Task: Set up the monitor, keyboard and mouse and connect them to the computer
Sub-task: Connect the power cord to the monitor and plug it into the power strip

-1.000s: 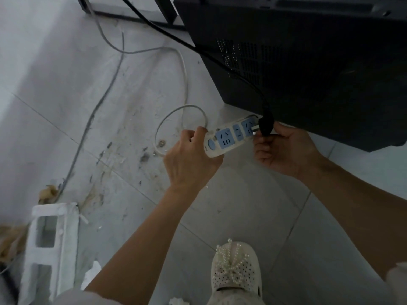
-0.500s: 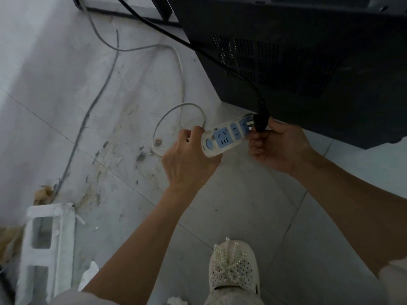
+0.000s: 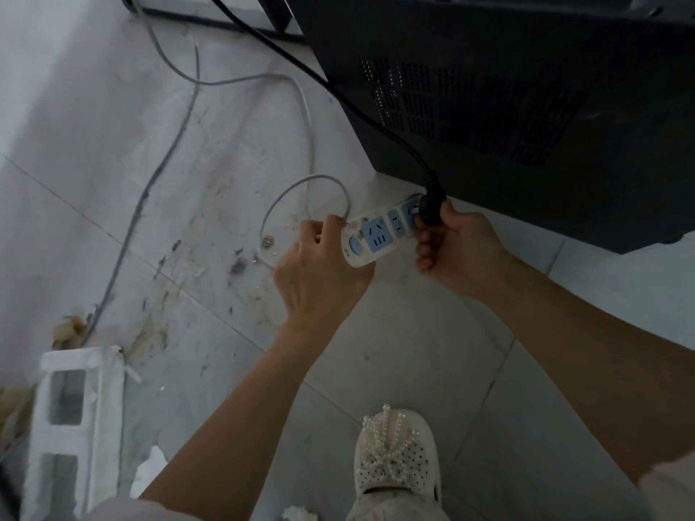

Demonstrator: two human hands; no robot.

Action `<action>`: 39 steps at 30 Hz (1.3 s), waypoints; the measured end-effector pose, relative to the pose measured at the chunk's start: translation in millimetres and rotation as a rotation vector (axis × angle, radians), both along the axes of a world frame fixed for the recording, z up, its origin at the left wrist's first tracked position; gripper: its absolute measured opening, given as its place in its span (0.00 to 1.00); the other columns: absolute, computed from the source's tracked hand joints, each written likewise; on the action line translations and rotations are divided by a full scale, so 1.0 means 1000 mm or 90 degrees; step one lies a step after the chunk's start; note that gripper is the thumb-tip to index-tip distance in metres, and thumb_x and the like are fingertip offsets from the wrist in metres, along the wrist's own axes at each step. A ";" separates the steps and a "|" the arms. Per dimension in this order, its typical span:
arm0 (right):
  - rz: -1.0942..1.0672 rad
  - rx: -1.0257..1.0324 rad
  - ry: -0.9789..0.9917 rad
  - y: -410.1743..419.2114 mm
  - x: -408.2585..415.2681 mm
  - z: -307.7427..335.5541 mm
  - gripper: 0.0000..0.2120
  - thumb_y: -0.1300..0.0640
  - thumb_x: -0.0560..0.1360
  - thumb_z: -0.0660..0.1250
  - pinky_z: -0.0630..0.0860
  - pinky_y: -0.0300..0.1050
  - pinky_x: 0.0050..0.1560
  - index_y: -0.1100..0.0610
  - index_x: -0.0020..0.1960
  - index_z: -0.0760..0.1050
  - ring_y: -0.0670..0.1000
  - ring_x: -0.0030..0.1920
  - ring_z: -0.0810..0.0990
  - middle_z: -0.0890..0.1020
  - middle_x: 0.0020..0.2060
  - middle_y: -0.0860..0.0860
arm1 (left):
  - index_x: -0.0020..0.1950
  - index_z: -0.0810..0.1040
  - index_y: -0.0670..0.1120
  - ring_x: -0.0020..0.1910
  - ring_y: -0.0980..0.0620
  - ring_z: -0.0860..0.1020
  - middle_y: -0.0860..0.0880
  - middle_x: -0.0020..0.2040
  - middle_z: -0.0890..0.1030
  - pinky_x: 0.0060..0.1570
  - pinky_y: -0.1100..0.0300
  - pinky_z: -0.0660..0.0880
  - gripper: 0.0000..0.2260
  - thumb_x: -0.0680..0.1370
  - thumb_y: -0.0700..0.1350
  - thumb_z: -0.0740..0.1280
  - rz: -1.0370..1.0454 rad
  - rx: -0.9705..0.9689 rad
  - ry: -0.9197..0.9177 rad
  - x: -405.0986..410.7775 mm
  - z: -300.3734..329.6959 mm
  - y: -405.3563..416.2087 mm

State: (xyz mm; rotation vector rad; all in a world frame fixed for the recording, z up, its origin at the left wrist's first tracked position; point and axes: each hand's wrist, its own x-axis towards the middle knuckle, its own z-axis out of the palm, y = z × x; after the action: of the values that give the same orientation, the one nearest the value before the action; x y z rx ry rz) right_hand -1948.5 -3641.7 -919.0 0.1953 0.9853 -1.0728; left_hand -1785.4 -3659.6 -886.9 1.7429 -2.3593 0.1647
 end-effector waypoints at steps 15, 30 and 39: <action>0.293 -0.205 0.745 -0.019 -0.020 -0.005 0.14 0.54 0.81 0.56 0.72 0.44 0.43 0.59 0.62 0.70 0.50 0.38 0.74 0.76 0.42 0.54 | 0.44 0.77 0.45 0.27 0.50 0.74 0.47 0.37 0.78 0.27 0.65 0.63 0.22 0.58 0.54 0.79 0.007 0.012 0.029 0.002 0.005 -0.002; 0.212 -0.169 0.721 -0.009 -0.005 -0.010 0.08 0.55 0.81 0.58 0.68 0.29 0.23 0.60 0.51 0.64 0.43 0.28 0.75 0.80 0.47 0.62 | 0.44 0.78 0.46 0.27 0.55 0.67 0.48 0.35 0.78 0.29 0.73 0.51 0.24 0.56 0.56 0.79 0.009 0.040 -0.001 0.004 0.005 0.000; 0.261 -0.167 0.649 -0.014 -0.016 -0.009 0.09 0.53 0.78 0.63 0.68 0.29 0.28 0.54 0.42 0.66 0.40 0.33 0.73 0.77 0.44 0.54 | 0.45 0.77 0.45 0.28 0.50 0.76 0.47 0.37 0.79 0.32 0.73 0.54 0.23 0.58 0.54 0.79 -0.009 0.030 0.039 0.015 0.008 -0.007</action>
State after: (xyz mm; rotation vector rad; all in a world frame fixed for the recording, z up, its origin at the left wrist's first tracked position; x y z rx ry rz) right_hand -1965.0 -3655.5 -927.8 -0.8184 1.6683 -0.8835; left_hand -1770.8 -3666.7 -878.9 1.7259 -2.3488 0.0537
